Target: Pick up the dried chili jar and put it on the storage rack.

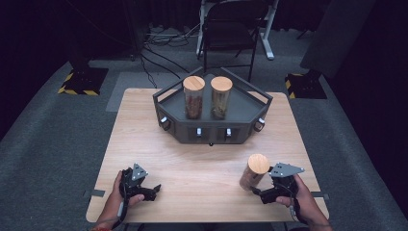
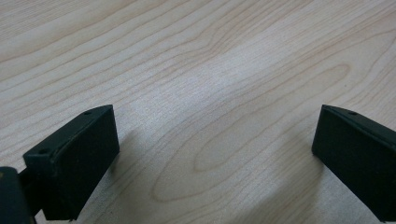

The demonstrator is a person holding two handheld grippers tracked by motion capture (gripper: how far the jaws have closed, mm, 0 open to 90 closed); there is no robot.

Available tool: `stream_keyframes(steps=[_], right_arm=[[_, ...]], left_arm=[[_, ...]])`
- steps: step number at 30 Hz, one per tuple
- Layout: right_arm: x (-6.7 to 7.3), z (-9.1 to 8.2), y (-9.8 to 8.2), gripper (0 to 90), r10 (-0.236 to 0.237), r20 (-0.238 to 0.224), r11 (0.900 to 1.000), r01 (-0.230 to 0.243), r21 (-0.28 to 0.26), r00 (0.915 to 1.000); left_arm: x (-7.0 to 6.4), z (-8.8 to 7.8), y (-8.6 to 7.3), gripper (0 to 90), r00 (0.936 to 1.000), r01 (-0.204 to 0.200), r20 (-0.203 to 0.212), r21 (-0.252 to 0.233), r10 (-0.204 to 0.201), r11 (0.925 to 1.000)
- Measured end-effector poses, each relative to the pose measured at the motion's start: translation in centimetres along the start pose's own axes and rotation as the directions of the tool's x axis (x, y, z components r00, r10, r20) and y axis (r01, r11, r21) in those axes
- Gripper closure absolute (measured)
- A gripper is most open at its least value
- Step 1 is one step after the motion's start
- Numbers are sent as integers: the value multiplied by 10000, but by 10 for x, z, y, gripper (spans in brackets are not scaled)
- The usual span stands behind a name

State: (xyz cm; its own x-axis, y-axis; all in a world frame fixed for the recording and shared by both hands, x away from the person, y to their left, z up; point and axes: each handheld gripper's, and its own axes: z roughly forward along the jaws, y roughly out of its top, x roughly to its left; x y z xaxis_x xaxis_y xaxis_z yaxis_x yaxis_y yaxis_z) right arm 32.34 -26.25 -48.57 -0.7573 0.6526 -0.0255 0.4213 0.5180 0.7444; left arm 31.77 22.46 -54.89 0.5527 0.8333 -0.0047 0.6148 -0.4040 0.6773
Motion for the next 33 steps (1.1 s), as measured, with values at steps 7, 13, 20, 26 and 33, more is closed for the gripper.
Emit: stream_keyframes(steps=[7, 13, 20, 26, 33], right_arm=[[3, 4, 6, 38, -2, 33, 9999, 2, -136, 10000], [1, 4, 8, 56, 184, 156, 9993, -179, -322, 9997], [2, 6, 11, 72, 286, 45, 9986, -284, -438, 9996], [5, 9, 14, 83, 253, -14, 9986, -254, -454, 9997], [5, 12, 15, 120, 308, 66, 9983, -305, -490, 9995]], left_arm=[[0, 0, 0, 6, 10000, -1, -2, 0, 1, 10000], [0, 0, 0, 6, 10000, -10, -1, 2, 10, 10000], [0, 0, 0, 6, 10000, -1, 0, 1, 1, 10000], [0, 0, 0, 6, 10000, -9, 2, 4, 9, 10000], [0, 0, 0, 6, 10000, -6, 1, 3, 6, 10000]])
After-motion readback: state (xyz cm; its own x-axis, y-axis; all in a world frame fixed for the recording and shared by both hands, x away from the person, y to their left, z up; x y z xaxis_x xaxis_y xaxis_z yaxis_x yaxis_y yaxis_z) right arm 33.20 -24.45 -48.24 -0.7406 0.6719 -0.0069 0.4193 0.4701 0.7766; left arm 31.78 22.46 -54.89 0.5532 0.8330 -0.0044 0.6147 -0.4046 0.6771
